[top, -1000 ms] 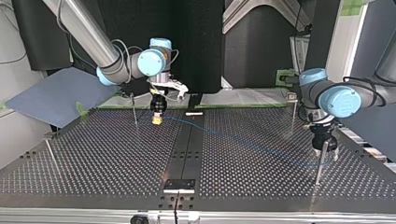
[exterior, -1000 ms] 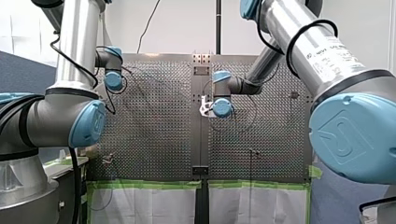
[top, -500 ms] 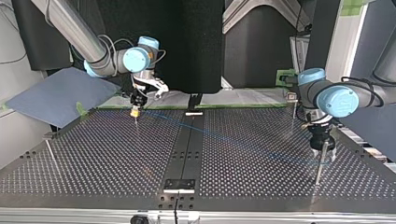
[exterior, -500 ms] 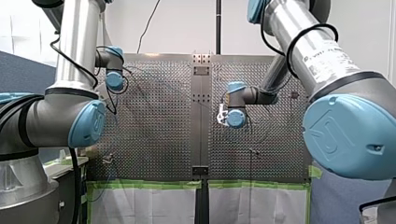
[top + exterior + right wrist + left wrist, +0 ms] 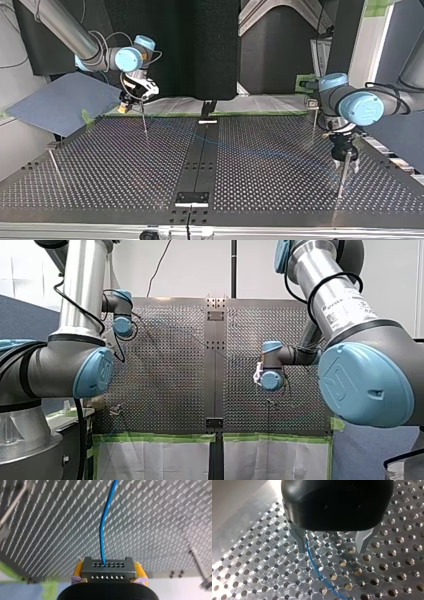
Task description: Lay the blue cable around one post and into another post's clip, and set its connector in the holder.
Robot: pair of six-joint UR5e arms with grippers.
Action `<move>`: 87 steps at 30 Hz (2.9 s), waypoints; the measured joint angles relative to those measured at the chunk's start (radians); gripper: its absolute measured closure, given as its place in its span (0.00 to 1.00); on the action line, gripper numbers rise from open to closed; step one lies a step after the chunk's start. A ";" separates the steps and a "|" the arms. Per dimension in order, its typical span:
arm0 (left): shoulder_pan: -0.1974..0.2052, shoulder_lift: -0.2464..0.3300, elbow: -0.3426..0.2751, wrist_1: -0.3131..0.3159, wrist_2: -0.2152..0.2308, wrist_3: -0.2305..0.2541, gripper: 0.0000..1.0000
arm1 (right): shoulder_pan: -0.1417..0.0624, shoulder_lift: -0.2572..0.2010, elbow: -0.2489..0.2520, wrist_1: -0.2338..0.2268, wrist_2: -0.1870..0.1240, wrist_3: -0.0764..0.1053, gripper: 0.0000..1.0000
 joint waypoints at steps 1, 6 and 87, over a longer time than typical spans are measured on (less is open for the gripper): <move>0.000 0.000 0.000 0.000 0.000 0.000 0.01 | -0.007 0.007 0.008 -0.007 0.002 0.002 1.00; -0.002 0.000 0.000 0.000 0.000 0.003 0.01 | -0.049 0.046 0.049 -0.049 0.026 0.022 1.00; -0.064 0.000 0.000 0.001 -0.001 0.004 0.01 | -0.298 0.156 0.216 -0.495 -0.510 -0.092 1.00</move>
